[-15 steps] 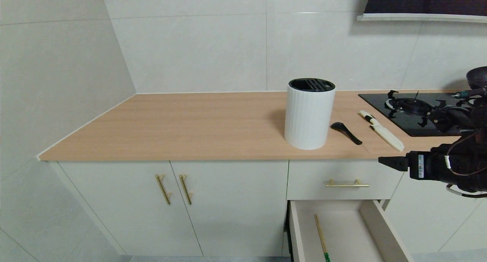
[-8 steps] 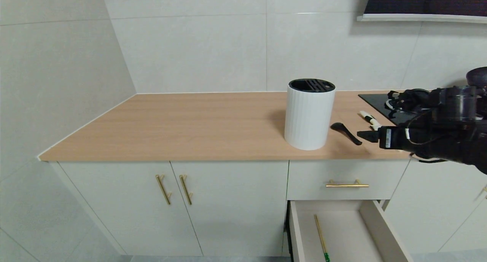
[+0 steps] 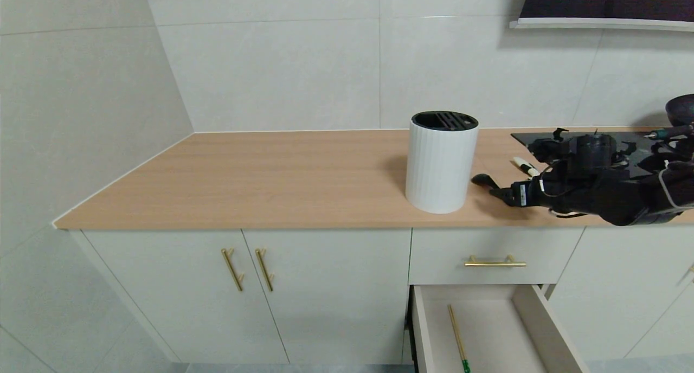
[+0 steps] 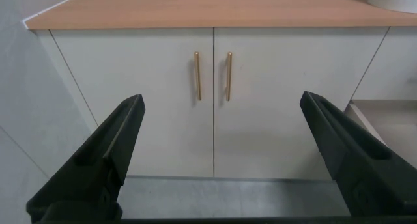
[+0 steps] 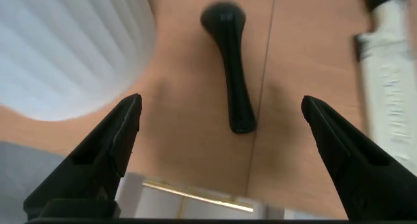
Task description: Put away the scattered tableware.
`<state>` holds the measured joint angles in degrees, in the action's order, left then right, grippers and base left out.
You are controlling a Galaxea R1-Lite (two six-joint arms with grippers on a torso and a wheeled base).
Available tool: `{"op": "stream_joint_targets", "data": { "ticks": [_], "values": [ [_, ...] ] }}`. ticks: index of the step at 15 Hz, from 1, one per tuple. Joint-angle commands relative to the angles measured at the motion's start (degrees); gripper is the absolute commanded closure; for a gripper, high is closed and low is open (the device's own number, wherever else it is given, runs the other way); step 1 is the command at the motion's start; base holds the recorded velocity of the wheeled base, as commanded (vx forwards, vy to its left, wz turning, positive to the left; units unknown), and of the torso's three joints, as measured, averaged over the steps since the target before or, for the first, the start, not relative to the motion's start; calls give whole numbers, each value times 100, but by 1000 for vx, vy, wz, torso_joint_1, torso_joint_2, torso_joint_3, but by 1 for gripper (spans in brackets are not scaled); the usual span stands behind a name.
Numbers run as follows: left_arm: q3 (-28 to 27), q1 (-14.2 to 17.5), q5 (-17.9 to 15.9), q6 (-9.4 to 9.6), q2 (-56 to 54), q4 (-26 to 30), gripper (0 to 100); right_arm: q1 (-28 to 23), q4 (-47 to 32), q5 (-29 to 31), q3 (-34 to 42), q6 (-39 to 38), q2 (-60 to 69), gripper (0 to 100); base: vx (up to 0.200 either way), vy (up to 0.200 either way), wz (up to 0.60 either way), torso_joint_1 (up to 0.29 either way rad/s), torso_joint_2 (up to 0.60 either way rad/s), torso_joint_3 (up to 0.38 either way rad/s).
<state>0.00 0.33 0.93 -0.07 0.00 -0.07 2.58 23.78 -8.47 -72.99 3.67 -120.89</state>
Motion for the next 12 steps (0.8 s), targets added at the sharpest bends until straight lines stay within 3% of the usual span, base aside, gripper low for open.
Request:
{"op": "stream_joint_targets", "data": {
  "ticks": [1,12],
  "values": [
    [0,2,4,-1,9,-1,0,-12,21,3,-119,2,-365,0,0,0,0,0,0,0],
    [0,2,4,-1,9,-1,0,-21,109,118,-568,20,-813,0,0,0,0,0,0,0]
  ]
}}
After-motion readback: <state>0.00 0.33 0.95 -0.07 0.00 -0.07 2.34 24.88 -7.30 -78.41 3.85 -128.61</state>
